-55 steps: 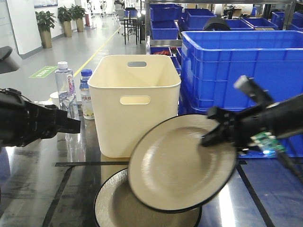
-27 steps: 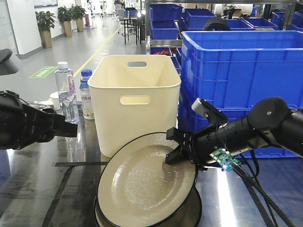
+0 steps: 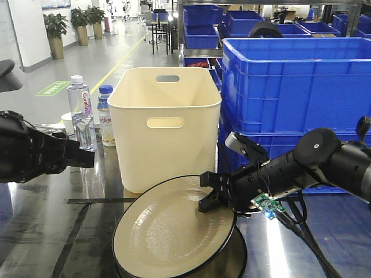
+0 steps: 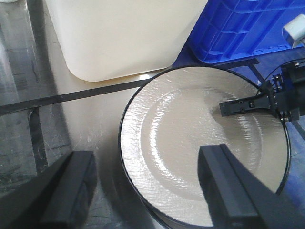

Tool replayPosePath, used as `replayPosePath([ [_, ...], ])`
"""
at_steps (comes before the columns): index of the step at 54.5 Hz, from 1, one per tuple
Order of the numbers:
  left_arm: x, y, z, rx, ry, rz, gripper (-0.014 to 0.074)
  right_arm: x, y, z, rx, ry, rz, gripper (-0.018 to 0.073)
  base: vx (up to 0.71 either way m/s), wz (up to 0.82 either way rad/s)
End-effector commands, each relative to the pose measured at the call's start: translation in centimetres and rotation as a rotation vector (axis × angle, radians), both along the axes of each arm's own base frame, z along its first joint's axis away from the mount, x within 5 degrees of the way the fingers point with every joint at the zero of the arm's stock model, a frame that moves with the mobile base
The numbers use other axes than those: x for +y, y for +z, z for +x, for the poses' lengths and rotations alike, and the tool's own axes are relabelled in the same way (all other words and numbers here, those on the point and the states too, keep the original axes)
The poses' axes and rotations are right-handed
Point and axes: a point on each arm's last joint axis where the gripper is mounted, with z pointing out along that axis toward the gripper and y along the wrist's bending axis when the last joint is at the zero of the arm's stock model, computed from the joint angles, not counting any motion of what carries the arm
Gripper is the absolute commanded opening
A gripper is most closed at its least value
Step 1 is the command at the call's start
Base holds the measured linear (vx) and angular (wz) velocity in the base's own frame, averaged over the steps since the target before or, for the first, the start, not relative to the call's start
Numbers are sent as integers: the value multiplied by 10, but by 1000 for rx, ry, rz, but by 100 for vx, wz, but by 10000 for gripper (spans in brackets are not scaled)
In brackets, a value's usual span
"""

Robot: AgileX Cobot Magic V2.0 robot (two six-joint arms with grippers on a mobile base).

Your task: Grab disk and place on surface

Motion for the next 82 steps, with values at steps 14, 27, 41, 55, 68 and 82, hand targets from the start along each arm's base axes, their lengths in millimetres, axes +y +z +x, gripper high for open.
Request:
replayPosePath([
  [14,2,21,-8,-114,11,-47,563,-18,16,-1,-207,149,-282,528,0,0],
  [27,2,20,-8,-102,8,-41,563,-30,47,-14,-322,147,-379,538,0,0],
  [41,2,20,-8,-102,9,-34,563,-38,103,-46,-480,102,-344,529,0,0],
  [55,5,23,-6,-155,28,-7,514,-51,161,-91,-667,47,-307,501,0,0],
  [68,8,38,-10,-268,52,-45,127,-58,184,-117,-741,31,-291,264,0,0],
  [82,9,41,-13,-285,54,-61,-10,-58,186,-120,-741,35,-291,29,0,0],
])
